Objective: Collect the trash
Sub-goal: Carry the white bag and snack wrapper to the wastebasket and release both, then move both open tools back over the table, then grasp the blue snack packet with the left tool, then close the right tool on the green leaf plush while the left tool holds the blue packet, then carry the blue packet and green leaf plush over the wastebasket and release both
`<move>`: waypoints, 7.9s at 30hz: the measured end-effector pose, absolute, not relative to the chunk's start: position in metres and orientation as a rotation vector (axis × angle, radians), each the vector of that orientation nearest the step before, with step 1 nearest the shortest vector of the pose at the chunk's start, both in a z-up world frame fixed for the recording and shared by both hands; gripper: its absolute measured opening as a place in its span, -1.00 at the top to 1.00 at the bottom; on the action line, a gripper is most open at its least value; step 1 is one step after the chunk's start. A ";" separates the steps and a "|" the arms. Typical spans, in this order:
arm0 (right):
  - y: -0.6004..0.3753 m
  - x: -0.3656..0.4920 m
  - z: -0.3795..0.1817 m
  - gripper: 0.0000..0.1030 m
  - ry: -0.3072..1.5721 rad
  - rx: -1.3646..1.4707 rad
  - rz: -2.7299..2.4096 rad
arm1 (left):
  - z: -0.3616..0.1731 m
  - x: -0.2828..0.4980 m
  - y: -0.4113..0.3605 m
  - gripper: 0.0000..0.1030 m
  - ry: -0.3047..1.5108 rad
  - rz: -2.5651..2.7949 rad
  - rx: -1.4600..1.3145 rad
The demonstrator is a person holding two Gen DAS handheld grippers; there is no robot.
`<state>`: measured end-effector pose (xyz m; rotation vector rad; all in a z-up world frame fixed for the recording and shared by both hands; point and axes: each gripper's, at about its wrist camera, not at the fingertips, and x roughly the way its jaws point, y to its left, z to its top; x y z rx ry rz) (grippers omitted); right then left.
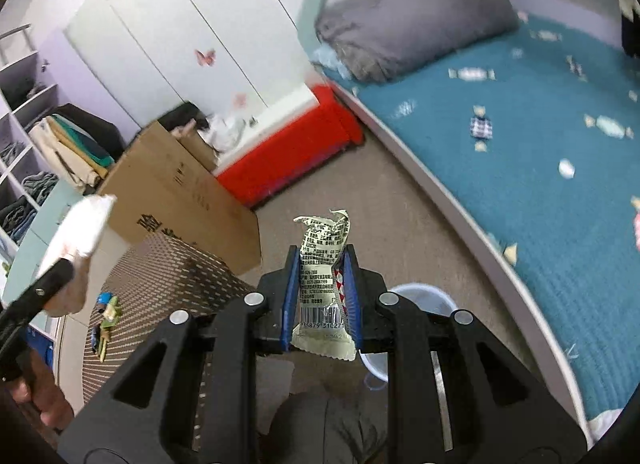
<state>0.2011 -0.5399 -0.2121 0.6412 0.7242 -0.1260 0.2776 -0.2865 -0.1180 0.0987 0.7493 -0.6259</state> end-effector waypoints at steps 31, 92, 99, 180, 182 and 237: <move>-0.619 0.176 -0.287 -0.66 0.778 0.892 -0.285 | -0.246 0.326 -0.437 -0.77 1.071 -0.690 0.303; -0.277 0.252 -0.120 -0.88 0.767 0.340 0.151 | -0.128 0.265 -0.010 -0.85 0.743 -0.266 -0.052; -0.232 0.265 -0.130 -0.88 0.817 0.255 0.207 | -0.156 0.283 0.043 -0.85 0.773 -0.181 -0.085; -0.089 0.365 -0.196 0.87 0.880 0.118 0.553 | -0.200 0.274 0.091 0.22 0.866 -0.156 -0.186; -0.095 0.362 -0.191 0.86 0.877 0.118 0.559 | -0.197 0.272 0.087 0.22 0.860 -0.158 -0.184; -0.462 0.207 -0.102 0.72 0.538 0.372 0.087 | -0.105 0.287 -0.202 0.22 0.717 -0.588 0.054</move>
